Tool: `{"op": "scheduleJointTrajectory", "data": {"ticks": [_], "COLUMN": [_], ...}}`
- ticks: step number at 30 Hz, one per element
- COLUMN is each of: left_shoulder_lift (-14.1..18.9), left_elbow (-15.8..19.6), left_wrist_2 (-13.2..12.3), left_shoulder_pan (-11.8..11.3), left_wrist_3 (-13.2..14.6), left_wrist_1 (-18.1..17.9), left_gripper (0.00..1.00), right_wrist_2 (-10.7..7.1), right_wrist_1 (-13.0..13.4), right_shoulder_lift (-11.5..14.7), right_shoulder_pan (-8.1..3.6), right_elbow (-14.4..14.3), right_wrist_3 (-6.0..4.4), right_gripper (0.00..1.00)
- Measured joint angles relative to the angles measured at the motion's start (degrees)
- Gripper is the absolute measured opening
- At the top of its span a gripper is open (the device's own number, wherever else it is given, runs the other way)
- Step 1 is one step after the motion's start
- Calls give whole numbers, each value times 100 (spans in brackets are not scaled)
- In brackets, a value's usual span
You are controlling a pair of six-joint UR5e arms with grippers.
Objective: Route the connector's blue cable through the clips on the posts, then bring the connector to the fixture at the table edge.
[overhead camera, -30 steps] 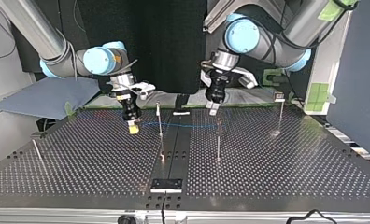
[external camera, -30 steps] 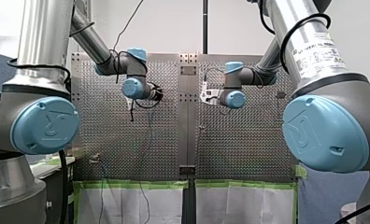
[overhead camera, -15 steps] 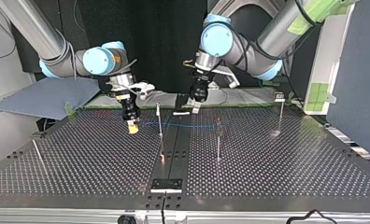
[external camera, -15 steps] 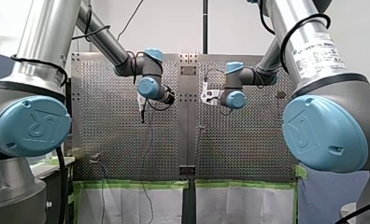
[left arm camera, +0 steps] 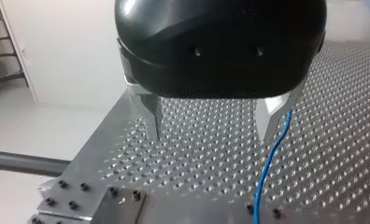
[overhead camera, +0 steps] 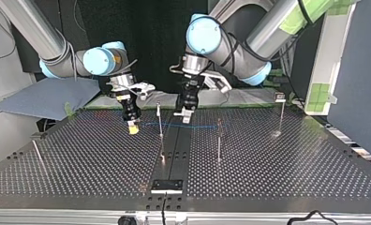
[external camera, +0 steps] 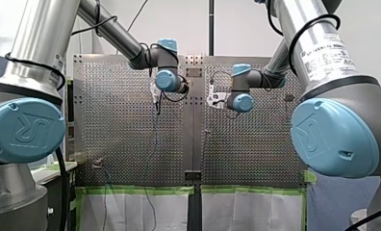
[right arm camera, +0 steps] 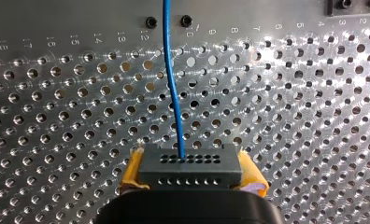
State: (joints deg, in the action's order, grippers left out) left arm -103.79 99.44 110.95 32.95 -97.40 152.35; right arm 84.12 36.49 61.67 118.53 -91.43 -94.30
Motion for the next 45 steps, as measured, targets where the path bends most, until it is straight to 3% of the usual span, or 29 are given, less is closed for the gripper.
{"op": "scheduleJointTrajectory", "data": {"ticks": [9,20,33,45], "left_shoulder_lift": [-296,-359,-898,-1007], "left_elbow": [-152,-316,-810,-1000], "left_wrist_2": [451,994,1620,1683], "left_shoulder_pan": [-7,-78,-61,-113], "left_wrist_3": [68,91,138,227], "left_wrist_1": [247,258,325,301], "left_gripper": [100,100,100,100], "right_wrist_2": [0,0,-60,-61], "right_wrist_1": [-21,-23,-20,-41], "right_shoulder_lift": [0,0,0,-3], "right_shoulder_pan": [4,20,2,-1], "right_elbow": [0,3,3,2], "right_wrist_3": [4,6,11,19], "right_gripper": [0,0,0,0]}}
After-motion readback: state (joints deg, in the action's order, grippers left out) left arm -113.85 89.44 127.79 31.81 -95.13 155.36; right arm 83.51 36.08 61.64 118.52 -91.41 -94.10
